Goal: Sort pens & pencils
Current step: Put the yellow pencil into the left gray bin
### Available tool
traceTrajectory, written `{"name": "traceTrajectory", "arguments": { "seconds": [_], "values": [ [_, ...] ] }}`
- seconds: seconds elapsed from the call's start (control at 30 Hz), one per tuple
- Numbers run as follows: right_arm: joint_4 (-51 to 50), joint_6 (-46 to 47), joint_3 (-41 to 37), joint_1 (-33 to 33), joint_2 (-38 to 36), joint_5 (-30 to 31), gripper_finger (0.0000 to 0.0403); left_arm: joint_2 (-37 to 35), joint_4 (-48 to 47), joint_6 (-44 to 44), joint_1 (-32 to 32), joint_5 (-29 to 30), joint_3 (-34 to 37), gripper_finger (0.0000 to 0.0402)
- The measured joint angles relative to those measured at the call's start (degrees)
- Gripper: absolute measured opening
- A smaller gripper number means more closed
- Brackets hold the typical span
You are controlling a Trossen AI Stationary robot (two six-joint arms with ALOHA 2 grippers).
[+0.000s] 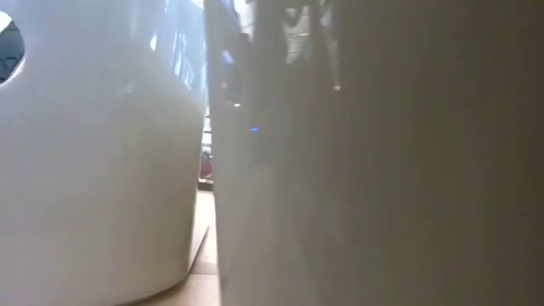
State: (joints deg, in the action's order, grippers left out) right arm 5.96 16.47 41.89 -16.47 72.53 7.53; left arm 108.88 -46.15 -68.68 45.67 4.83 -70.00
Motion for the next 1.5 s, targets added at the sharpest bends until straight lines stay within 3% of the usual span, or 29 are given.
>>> {"name": "traceTrajectory", "arguments": {
  "seconds": [0.67,0.87,1.3,1.5],
  "values": [
    [-0.8,-0.42,-0.02,-0.02,0.0,0.0,0.0157,0.0,0.46,-2.11,-0.09,-1.5,0.0,0.0201],
    [-0.8,-0.42,-0.02,-0.02,0.0,0.0,0.0157,0.0,-0.43,-2.21,-0.09,0.42,0.0,0.0201],
    [-0.8,-0.42,-0.02,-0.02,0.0,0.0,0.0157,0.0,-1.4,-6.52,-0.07,-0.18,0.0,0.0201],
    [-0.8,-0.42,-0.02,-0.02,0.0,0.0,0.0157,0.0,-1.36,-12.43,-0.71,-0.69,0.0,0.0201]
  ]
}}
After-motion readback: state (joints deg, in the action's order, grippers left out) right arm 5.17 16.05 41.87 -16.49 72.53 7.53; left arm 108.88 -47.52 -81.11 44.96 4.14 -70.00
